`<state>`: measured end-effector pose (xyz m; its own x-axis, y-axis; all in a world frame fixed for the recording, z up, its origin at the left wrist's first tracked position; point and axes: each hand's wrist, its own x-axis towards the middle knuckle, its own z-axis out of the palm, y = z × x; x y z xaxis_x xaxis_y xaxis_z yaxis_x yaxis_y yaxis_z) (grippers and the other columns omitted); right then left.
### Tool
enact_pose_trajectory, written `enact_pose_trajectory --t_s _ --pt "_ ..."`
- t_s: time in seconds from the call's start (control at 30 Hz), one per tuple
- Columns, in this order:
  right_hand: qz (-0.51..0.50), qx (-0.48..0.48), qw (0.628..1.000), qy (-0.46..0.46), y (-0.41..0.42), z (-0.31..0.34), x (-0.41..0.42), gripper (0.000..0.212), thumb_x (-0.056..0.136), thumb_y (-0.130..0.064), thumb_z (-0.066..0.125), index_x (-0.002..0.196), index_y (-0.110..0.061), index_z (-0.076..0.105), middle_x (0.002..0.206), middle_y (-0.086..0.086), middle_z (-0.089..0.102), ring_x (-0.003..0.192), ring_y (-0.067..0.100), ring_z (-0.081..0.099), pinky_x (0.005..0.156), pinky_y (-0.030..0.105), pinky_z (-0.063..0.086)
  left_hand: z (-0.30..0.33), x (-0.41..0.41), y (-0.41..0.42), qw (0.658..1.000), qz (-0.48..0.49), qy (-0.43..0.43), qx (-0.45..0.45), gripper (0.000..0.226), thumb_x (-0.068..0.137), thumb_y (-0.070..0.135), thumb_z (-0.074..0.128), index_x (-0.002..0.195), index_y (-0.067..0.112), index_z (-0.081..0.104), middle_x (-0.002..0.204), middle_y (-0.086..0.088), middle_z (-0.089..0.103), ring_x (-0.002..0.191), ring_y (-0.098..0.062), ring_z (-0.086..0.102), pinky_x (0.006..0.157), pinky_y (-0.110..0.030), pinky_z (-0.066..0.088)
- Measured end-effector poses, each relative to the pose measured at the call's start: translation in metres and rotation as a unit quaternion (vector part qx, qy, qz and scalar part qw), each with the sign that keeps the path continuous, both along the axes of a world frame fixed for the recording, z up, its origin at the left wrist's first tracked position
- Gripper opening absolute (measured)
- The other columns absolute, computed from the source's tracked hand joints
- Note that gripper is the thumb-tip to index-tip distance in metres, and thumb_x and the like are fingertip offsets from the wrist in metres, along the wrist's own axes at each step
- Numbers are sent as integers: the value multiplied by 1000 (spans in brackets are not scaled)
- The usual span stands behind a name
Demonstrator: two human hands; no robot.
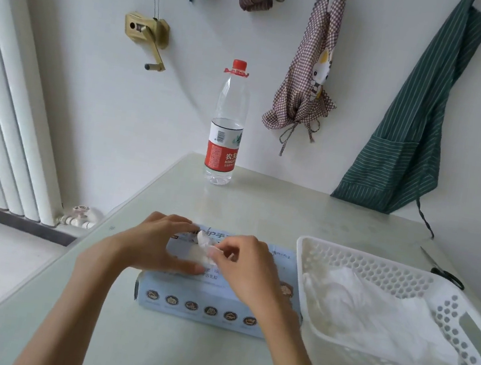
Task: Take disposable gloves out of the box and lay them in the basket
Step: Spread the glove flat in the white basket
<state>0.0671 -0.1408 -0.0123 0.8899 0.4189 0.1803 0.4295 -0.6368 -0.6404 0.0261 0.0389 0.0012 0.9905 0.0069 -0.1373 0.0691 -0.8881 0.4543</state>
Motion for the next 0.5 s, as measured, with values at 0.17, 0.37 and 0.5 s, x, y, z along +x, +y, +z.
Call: enact_pose_trajectory --t_s 0.17,0.37,0.5 --pt "18 71 997 29 -19 12 10 11 86 -33 67 80 -25 71 77 -10 71 74 1 65 75 24 53 1 2 2 1000 4 21 1 112 45 89 56 143 40 32 149 20 27 138 -7 11 114 -35 20" --pt "-28 248 968 11 -29 26 9 7 87 -16 68 85 -13 73 72 -3 72 62 6 67 57 15 50 3 3 0 1000 2 11 13 86 71 65 65 144 35 32 150 18 27 140 -8 11 114 -34 20" --pt "-25 301 953 -8 -30 41 5 7 86 -19 69 83 -16 73 70 -5 72 63 7 67 59 18 51 2 3 5 1000 -18 13 21 124 35 97 43 143 39 33 148 20 30 138 -8 16 113 -34 23"
